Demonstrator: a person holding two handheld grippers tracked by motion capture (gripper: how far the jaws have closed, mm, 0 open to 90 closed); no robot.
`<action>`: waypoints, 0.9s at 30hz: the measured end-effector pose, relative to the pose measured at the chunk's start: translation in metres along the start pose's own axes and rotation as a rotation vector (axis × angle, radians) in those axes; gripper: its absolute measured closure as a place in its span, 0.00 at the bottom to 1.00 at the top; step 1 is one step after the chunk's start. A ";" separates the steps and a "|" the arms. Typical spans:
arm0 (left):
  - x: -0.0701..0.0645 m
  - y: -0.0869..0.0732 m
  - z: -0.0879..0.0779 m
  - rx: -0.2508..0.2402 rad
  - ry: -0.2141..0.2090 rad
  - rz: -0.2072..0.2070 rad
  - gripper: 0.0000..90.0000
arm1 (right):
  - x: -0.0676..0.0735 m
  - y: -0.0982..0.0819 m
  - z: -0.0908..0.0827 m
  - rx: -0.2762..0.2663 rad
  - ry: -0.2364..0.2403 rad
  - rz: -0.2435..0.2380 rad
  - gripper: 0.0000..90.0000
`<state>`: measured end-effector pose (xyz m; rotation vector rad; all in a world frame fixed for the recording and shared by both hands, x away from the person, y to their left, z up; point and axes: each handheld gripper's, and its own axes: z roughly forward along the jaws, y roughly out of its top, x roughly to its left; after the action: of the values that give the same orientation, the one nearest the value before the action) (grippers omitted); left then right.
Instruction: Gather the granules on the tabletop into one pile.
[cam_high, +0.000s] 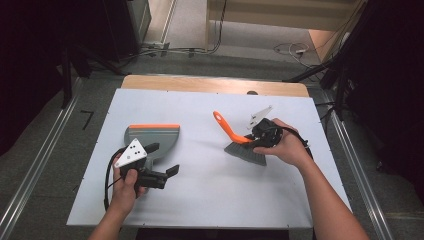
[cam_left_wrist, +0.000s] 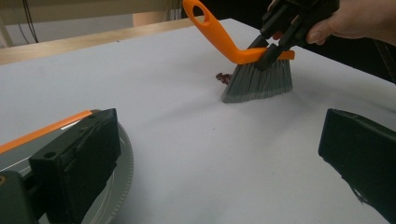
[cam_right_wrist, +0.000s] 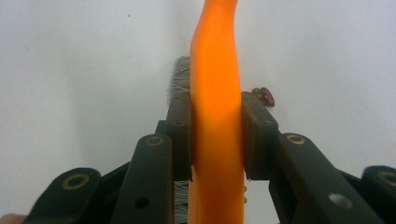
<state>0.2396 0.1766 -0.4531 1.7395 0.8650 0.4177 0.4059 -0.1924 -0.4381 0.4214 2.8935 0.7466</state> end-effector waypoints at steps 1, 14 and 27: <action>0.000 0.000 0.000 -0.001 0.000 0.000 0.00 | -0.001 0.000 0.000 0.000 -0.001 -0.003 0.75; 0.000 0.000 0.000 0.000 0.001 0.000 0.00 | -0.006 0.004 -0.003 0.009 -0.018 0.025 0.76; 0.001 0.000 0.000 0.000 0.001 0.001 0.00 | -0.006 0.008 -0.017 -0.018 -0.037 0.041 0.76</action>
<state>0.2399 0.1770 -0.4532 1.7394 0.8648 0.4190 0.4106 -0.1952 -0.4194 0.4888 2.8498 0.7626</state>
